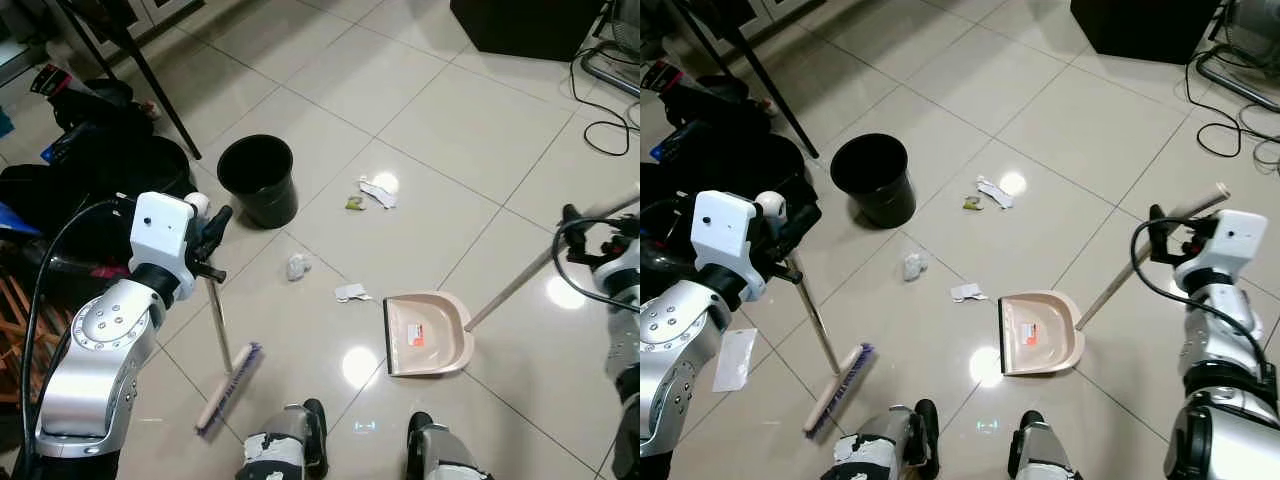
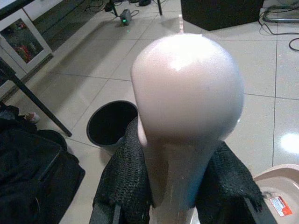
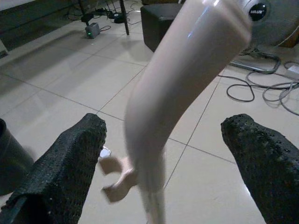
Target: Sweep floor
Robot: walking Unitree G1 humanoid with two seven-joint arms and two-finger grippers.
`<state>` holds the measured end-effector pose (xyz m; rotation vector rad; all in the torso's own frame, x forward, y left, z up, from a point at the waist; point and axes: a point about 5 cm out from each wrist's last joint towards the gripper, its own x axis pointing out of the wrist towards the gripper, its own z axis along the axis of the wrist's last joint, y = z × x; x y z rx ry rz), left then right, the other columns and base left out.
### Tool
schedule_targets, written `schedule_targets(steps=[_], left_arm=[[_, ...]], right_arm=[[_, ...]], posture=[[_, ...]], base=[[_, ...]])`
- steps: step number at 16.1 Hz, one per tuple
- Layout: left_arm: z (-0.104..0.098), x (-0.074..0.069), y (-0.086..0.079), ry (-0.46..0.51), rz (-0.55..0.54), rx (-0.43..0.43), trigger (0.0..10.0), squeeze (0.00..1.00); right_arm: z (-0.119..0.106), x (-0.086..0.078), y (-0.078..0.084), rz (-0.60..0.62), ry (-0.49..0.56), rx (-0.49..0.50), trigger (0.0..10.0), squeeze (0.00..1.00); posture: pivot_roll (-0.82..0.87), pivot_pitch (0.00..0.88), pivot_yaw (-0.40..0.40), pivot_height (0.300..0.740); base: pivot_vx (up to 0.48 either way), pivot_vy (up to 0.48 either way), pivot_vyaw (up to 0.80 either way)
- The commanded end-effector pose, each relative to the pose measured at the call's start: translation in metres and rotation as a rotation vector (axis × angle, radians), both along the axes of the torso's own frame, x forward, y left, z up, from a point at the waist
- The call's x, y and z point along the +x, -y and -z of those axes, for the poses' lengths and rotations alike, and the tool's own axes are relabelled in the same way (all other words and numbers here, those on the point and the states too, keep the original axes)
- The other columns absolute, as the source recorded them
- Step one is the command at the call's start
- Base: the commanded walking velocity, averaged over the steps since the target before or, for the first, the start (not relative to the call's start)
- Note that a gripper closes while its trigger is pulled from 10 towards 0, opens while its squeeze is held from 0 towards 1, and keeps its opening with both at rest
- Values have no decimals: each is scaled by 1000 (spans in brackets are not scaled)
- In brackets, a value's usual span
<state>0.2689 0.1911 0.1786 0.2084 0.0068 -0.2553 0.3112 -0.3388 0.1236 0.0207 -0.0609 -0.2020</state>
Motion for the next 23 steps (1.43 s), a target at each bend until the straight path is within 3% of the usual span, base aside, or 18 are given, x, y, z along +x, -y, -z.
schedule_targets(steps=[1,2,3,7,8,9,23], left_arm=[[-4,-1,-2,17,-2,12,10000,0],[-4,-1,-2,18,-2,12,10000,0],[-4,-1,-1,17,-1,11,10000,0],[-3,0,0,16,6,13,10000,0],[-5,0,0,19,5,15,10000,0],[-5,-1,-1,21,3,18,10000,0],[-11,-5,-12,10,6,58,10000,0]], right_arm=[[0,-4,8,5,0,25,9412,0],[-1,-5,9,5,5,33,9412,0],[-3,-6,12,-4,10,45,0,0],[-2,-5,12,-63,-15,67,0,0],[-3,-5,13,-81,-24,78,4588,0],[-2,-5,13,-96,-50,72,10000,0],[-11,6,12,-119,-114,44,10000,0]], posture=[[195,266,145,740],[195,266,145,740],[190,263,148,740],[195,258,152,740],[198,257,152,740],[202,255,151,740],[258,276,178,740]], base=[[0,0,0],[0,0,0],[0,0,0],[0,0,0],[0,0,0],[0,0,0],[0,0,0]])
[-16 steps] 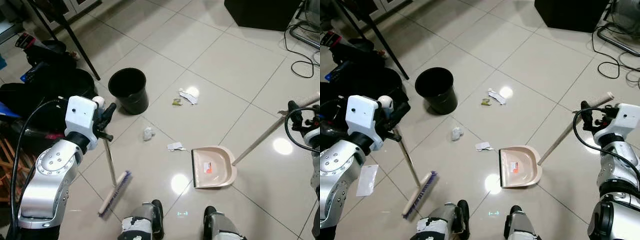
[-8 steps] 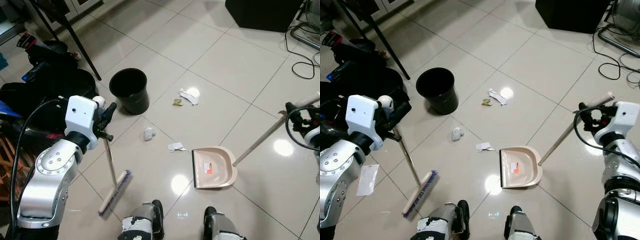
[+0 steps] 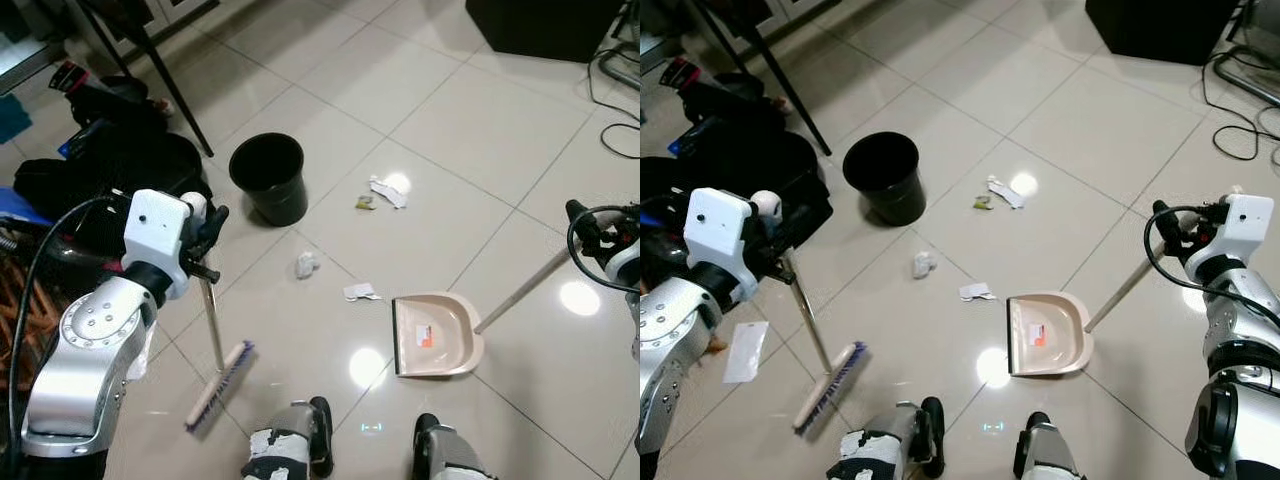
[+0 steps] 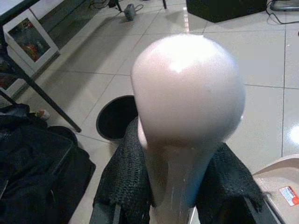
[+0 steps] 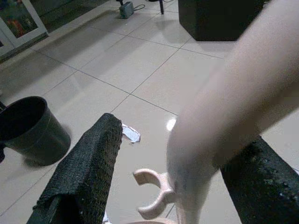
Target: Sweep floor
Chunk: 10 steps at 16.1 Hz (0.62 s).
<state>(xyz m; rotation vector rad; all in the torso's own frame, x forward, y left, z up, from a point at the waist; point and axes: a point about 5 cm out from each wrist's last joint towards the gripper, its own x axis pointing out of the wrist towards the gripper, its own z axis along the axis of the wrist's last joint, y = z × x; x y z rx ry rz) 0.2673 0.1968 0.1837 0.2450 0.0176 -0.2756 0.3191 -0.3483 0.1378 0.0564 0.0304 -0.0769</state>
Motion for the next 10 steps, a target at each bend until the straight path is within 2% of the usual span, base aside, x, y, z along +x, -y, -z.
schedule_targets(steps=[1,3,4,6,7,8,10], left_arm=[[-7,-2,-7,18,-12,22,10000,0],[-6,-3,-5,14,-8,22,10000,0],[-5,-3,-4,10,-4,20,10000,0],[-4,-3,-2,8,-3,17,10000,0],[-4,-4,-2,7,-2,15,10000,0],[-4,-4,-1,5,0,12,10000,0],[-3,-3,1,4,4,7,10000,0]], right_arm=[[1,-1,3,16,-20,4,10000,0],[0,-1,4,23,-18,8,10000,0],[0,-2,5,28,-17,13,6627,0],[0,-3,7,36,-16,17,3059,0],[0,-3,8,42,-16,18,902,0],[-1,-4,10,46,-17,14,1647,0],[-1,-5,11,49,-18,12,1804,0]], posture=[[259,281,181,740],[254,284,182,740],[254,287,182,740],[252,289,182,740],[247,288,182,740],[243,287,183,740],[238,284,182,740]], base=[[0,0,0],[0,0,0],[0,0,0],[0,0,0],[0,0,0],[0,0,0],[0,0,0]])
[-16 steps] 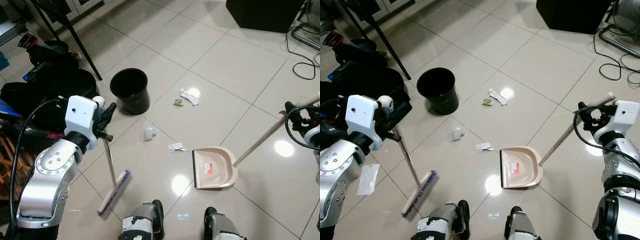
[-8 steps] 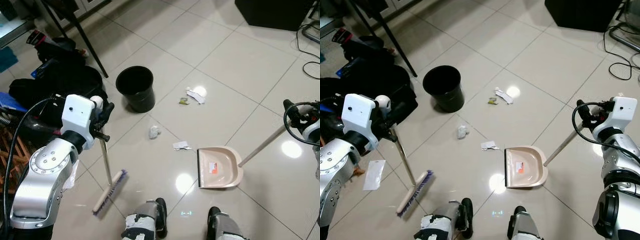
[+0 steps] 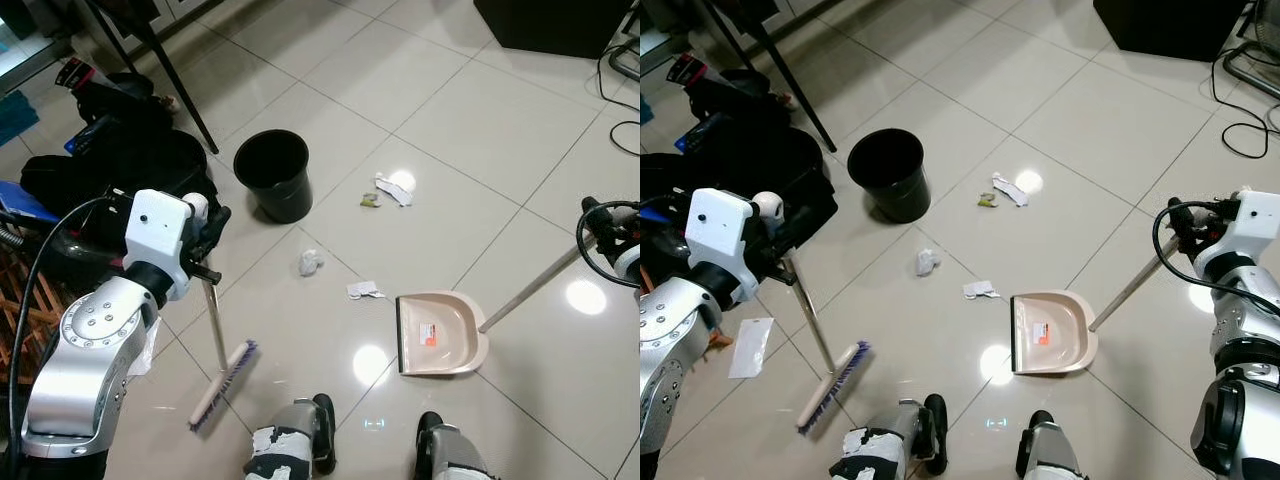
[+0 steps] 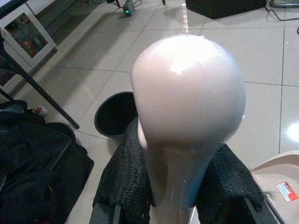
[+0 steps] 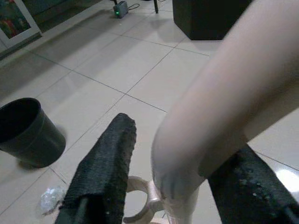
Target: Sweep floor
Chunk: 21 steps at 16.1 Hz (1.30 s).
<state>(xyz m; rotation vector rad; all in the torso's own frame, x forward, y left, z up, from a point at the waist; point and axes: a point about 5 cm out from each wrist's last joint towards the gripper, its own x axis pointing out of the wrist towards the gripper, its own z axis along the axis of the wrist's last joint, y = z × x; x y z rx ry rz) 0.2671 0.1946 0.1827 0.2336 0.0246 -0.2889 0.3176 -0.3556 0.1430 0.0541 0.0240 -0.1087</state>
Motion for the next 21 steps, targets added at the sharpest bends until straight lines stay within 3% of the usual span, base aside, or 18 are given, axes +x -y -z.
schedule_targets(steps=[1,4,6,12,16,18,21], left_arm=[[-4,-3,-1,14,-9,16,10000,0],[-3,-1,0,13,-4,8,10000,0],[-3,0,0,14,-2,8,10000,0],[-1,5,4,26,-7,-8,10000,0],[4,14,14,45,-23,-48,10000,0],[6,18,22,51,-14,-76,10000,0],[9,22,31,46,11,-78,10000,0]], right_arm=[[4,-4,5,18,-25,14,1804,0],[6,-7,8,26,-42,11,1765,0],[6,-7,9,31,-41,13,0,0],[6,-5,6,55,-33,3,0,0],[-18,4,12,243,-5,-156,0,0],[-35,14,-3,284,55,-245,0,0],[-30,14,-22,320,67,-303,0,0]], posture=[[238,284,182,740],[230,286,185,740],[226,282,186,740],[189,262,171,740],[85,208,112,740],[31,180,95,740],[-7,138,73,740]], base=[[0,0,0],[0,0,0],[0,0,0],[0,0,0],[0,0,0],[0,0,0],[0,0,0]])
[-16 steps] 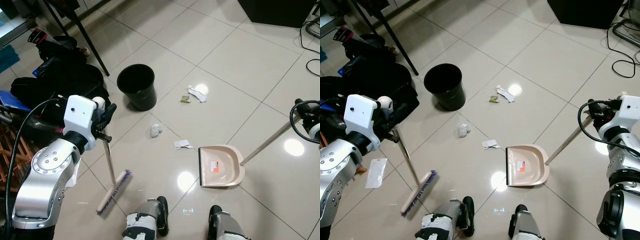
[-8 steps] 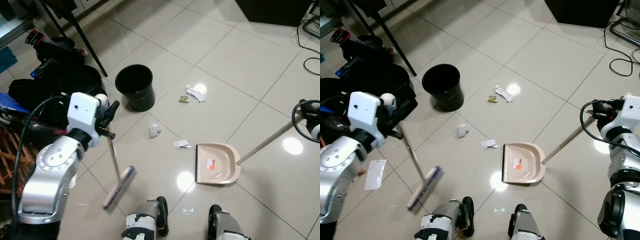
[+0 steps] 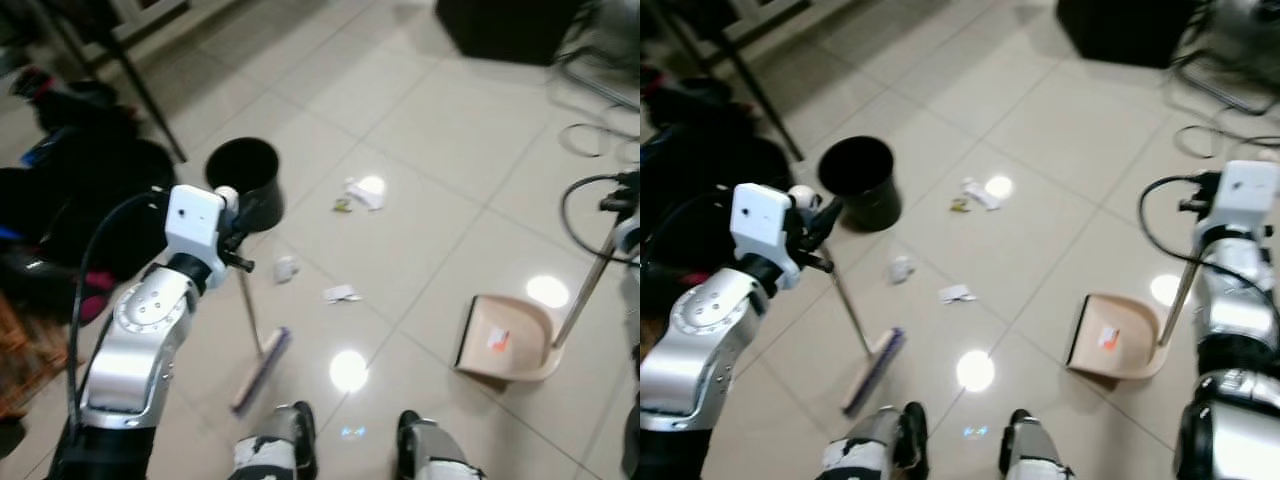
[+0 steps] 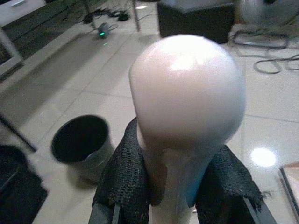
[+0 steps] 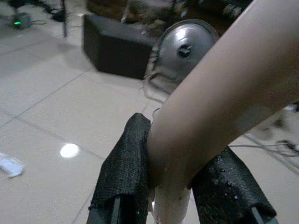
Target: Sweep floor
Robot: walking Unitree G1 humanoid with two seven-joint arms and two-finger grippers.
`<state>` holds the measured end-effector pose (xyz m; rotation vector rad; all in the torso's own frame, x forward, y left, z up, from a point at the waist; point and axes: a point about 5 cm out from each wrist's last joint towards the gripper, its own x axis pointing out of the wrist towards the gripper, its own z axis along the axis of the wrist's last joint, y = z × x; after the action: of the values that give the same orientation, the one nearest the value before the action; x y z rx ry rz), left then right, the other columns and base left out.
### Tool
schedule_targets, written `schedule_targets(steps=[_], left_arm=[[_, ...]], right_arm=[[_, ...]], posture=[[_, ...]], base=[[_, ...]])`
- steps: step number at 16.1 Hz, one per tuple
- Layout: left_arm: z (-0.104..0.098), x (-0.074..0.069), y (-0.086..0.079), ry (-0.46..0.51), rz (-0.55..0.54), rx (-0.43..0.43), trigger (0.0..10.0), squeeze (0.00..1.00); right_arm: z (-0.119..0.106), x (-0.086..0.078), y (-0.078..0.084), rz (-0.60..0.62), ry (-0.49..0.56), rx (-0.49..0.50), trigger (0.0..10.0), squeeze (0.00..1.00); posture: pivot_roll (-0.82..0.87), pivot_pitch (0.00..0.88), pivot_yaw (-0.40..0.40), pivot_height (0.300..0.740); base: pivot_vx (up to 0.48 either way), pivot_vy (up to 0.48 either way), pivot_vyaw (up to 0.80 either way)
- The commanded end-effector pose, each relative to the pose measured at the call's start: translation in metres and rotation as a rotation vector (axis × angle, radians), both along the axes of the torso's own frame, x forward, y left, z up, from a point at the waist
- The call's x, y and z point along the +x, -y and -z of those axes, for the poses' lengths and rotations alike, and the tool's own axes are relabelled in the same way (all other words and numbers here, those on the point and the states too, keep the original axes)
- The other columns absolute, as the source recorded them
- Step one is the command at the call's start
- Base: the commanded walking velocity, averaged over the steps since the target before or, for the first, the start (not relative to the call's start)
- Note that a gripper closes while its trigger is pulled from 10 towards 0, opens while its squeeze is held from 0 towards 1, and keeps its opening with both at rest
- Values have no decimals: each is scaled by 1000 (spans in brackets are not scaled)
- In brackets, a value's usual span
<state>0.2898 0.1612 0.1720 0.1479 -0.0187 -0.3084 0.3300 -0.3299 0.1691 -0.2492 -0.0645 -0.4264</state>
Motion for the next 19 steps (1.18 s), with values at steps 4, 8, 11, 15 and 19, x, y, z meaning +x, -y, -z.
schedule_targets(steps=[4,8,11,15,19], left_arm=[[-14,6,-5,41,-10,12,10000,0],[-23,14,0,46,-40,-25,10000,0],[-18,17,9,52,-45,6,10000,0],[-15,18,23,76,-34,69,10000,0],[-38,22,25,162,-24,56,10000,0]], right_arm=[[-3,-2,-36,-43,39,31,0,0],[-13,-15,-51,-79,70,67,0,0],[-20,-24,-81,-204,124,159,0,0],[-14,-32,-107,-242,87,183,10000,0],[-9,-40,-121,-311,94,291,10000,0]], posture=[[-13,102,51,740],[-19,78,58,740],[-50,69,47,740],[-62,71,9,740],[-54,74,12,740]], base=[[0,0,0],[0,0,0],[0,0,0],[0,0,0],[0,150,0]])
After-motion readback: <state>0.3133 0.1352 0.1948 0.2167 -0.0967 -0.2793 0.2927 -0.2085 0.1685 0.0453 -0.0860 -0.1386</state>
